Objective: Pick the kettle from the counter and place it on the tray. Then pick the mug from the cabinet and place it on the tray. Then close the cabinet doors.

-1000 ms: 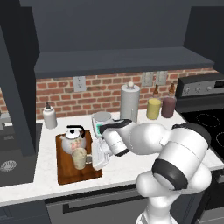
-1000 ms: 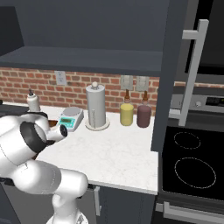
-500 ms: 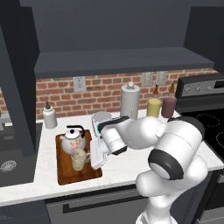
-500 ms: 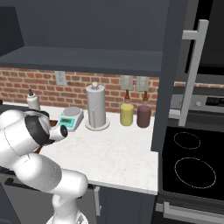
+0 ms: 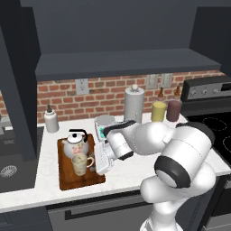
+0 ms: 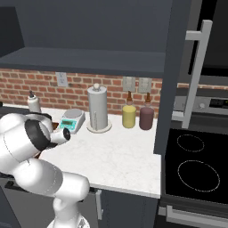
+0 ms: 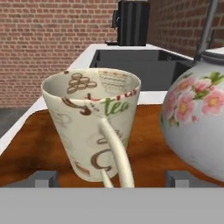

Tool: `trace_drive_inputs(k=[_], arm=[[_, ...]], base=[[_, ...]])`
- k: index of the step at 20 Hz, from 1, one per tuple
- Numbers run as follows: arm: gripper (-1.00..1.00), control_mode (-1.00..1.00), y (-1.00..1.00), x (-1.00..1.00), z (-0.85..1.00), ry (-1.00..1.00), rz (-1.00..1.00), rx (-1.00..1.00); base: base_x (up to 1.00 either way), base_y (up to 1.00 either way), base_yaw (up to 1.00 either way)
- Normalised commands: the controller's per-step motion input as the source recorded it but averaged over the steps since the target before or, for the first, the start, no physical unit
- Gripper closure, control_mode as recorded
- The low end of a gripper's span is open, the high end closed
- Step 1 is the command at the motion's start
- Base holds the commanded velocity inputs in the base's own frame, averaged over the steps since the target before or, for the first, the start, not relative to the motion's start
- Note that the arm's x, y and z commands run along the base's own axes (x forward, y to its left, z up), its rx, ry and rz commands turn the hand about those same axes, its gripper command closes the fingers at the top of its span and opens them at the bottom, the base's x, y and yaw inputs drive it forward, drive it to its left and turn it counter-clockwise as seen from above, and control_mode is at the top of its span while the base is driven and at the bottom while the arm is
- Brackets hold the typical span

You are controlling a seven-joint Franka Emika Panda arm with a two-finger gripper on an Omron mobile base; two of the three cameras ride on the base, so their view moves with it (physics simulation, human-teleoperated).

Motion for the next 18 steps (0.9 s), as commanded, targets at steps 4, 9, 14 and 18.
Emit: trace_drive_inputs(k=[4,9,14,18], arm=[[-1.00,-1.00,0.00,-0.34,0.08,-0.13,0.01,0.00],[-1.00,-1.00,-0.15,-0.36,0.32,-0.09,0.00,0.00],[-1.00,-1.00,-0.33,-0.25,0.58,-0.03,0.00,0.01],[-1.00,-1.00,-0.11,-0.08,0.60,0.00,0.00,0.01]], base=[[0.00,0.00,0.00],[0.00,0.00,0.00],[0.00,0.00,0.00],[0.00,0.00,0.00]])
